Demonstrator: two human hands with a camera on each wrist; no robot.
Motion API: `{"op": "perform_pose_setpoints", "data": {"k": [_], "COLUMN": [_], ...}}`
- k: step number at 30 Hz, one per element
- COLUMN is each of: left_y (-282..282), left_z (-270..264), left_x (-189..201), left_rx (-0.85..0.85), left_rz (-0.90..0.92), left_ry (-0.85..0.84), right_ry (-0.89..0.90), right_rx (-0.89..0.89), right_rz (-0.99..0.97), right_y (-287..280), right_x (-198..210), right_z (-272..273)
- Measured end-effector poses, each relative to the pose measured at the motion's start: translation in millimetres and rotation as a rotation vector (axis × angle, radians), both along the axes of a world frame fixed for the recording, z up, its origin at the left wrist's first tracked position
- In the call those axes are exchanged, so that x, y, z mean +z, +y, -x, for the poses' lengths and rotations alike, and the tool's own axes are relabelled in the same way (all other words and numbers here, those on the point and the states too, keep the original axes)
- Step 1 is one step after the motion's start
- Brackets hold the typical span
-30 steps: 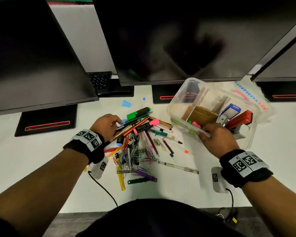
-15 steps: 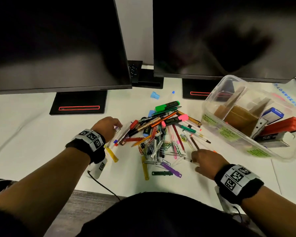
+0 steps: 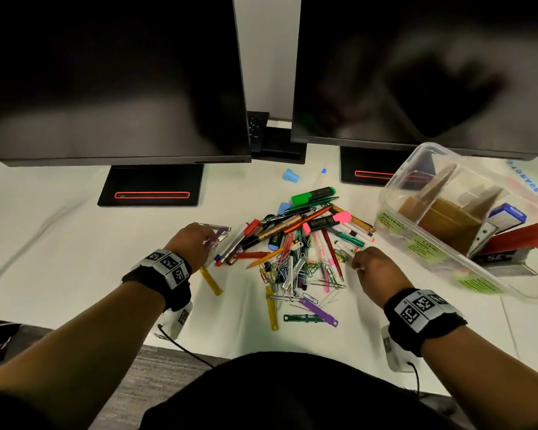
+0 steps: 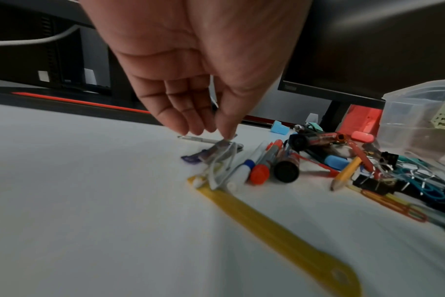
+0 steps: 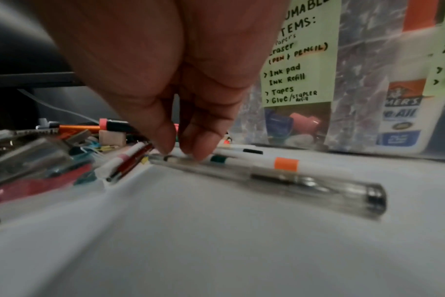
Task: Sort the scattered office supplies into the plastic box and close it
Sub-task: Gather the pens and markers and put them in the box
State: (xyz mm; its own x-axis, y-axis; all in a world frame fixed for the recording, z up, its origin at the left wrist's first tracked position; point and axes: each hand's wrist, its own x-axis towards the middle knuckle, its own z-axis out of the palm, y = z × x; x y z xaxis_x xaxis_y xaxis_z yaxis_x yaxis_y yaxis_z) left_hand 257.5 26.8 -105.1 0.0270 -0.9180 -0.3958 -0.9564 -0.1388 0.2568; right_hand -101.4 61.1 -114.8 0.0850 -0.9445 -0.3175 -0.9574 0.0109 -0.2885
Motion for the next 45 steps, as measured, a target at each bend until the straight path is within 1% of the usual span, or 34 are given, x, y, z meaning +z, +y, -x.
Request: {"op": "perform_pose_setpoints", "data": {"k": [4, 6, 9, 11, 13, 15, 17, 19, 21, 24, 26, 28, 31, 34, 37, 40, 42, 43, 45], "left_y": [-6, -9, -14, -16, -19, -20, -21, -20, -20, -21, -19, -17, -14, -19, -28, -34, -38, -39, -43], "left_z": [22, 38, 63, 76, 84, 88, 89, 84, 75, 61, 55, 53, 55, 68, 87, 107, 119, 122, 126], "left_x": [5, 9, 8, 2, -5, -7, -4, -2, -5, -10, -10, -10, -7, -1, 5, 11, 13, 12, 10], "left_rx": [-0.099, -0.159, -0.319, -0.483, -0.637, -0.696, -0.709, -0.683, -0.618, -0.531, -0.48, -0.45, -0.429, -0.477, -0.575, -0.665, -0.77, -0.818, -0.853], "left_rz": [0.052, 0.081, 0.109, 0.106, 0.086, 0.056, 0.051, 0.031, 0.015, -0.067, -0.08, -0.019, 0.073, 0.119, 0.116, 0.067, 0.047, 0.04, 0.007], "left_ry": [0.055, 0.102, 0.112, 0.053, -0.04, -0.118, -0.124, -0.13, -0.148, -0.182, -0.171, -0.145, -0.119, -0.102, -0.098, -0.073, -0.124, -0.159, -0.21], "right_ry": [0.018, -0.003, -0.005, 0.027, 0.056, 0.067, 0.105, 0.148, 0.149, 0.151, 0.168, 0.172, 0.138, 0.069, 0.024, 0.103, 0.156, 0.165, 0.171], "right_rx": [-0.07, -0.038, 0.218, 0.362, 0.468, 0.53, 0.58, 0.615, 0.6, 0.511, 0.469, 0.438, 0.395, 0.35, 0.42, 0.451, 0.421, 0.412, 0.405], "right_rz": [0.105, 0.129, 0.044, -0.038, -0.063, -0.114, -0.187, -0.231, -0.241, -0.27, -0.267, -0.23, -0.076, 0.038, 0.049, -0.053, -0.115, -0.117, -0.087], "right_y": [3, 7, 16, 19, 19, 16, 11, 8, 6, 3, 1, -3, -13, -28, -40, -53, -61, -64, -67], "right_x": [6, 6, 5, 6, 5, 7, 10, 11, 8, 4, 3, 4, 10, 17, 23, 23, 22, 21, 22], "right_z": [-3, -1, -3, -11, -23, -36, -48, -55, -54, -42, -34, -30, -36, -51, -73, -86, -84, -81, -73]}}
